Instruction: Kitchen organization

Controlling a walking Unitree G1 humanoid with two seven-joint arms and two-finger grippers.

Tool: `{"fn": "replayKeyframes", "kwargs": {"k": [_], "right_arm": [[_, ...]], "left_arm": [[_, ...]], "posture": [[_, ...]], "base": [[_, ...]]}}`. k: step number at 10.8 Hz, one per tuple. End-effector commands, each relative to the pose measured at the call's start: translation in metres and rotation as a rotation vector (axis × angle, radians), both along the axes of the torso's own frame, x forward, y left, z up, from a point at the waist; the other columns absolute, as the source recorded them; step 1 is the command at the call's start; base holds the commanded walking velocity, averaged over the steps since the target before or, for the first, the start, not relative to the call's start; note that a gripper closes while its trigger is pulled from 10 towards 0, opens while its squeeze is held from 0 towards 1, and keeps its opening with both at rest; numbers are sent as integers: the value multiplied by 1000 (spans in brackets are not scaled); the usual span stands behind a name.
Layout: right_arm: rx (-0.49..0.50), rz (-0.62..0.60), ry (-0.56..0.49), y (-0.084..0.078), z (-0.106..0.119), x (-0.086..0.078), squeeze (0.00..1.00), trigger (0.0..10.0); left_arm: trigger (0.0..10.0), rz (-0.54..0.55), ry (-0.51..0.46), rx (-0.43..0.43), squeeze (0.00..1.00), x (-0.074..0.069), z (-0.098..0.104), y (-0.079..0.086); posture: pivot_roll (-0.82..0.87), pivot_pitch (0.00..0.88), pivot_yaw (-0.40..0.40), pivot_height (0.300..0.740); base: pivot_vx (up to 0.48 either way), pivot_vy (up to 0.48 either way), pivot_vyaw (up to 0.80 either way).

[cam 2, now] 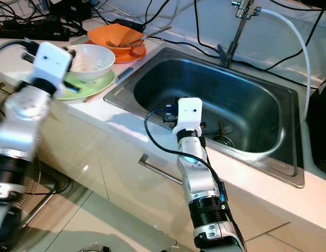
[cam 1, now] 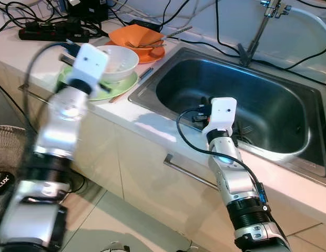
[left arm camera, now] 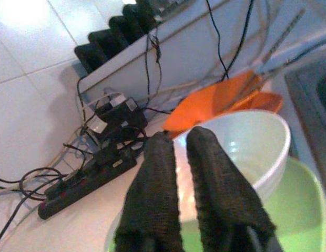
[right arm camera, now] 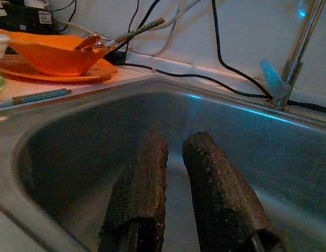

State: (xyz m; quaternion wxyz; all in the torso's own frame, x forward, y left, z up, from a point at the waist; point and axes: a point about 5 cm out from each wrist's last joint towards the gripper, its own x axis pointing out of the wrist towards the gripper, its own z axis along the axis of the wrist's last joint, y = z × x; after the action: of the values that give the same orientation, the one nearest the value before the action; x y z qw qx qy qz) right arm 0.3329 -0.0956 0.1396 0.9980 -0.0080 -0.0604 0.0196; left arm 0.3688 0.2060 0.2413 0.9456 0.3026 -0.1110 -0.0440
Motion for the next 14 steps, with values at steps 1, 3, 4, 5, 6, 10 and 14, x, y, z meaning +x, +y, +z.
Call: {"fn": "replayKeyframes", "kwargs": {"k": [1, 3, 4, 5, 6, 10, 14], "right_arm": [[-1, -5, 16, -1, -6, 0, 0, 10000], [-3, 7, -11, 2, 5, 7, 0, 10000], [2, 4, -8, 2, 4, 6, 0, 10000], [1, 10, -5, 3, 3, 4, 0, 10000], [0, 15, -11, 2, 4, 4, 0, 10000], [14, -50, -69, -16, 20, 8, 0, 10000], [30, -114, -222, -41, 58, 9, 0, 10000]], "left_arm": [[10000, -12, 37, 40, 1000, 3, -3, 2], [10000, -30, 58, 31, 1000, 4, -6, 3], [10000, -52, 68, 13, 1000, 1, -12, -2], [10000, -74, 66, -8, 1000, -1, -16, -7], [10000, -106, 27, -50, 1000, -1, -12, -18], [10000, -172, -7, -193, 0, -4, -13, -42], [10000, -229, -130, -350, 0, -8, -2, -76]], "posture": [[-23, 0, -73, 740], [-31, 0, -65, 740], [-31, 0, -65, 740], [-33, 0, -66, 740], [-42, 0, -69, 740], [-53, 0, -74, 740], [-74, 0, -67, 740]], "base": [[0, 0, 0], [0, 0, 0], [0, 0, 0], [0, 0, 0], [0, 0, 0], [0, 0, 0], [0, 0, 0]]}}
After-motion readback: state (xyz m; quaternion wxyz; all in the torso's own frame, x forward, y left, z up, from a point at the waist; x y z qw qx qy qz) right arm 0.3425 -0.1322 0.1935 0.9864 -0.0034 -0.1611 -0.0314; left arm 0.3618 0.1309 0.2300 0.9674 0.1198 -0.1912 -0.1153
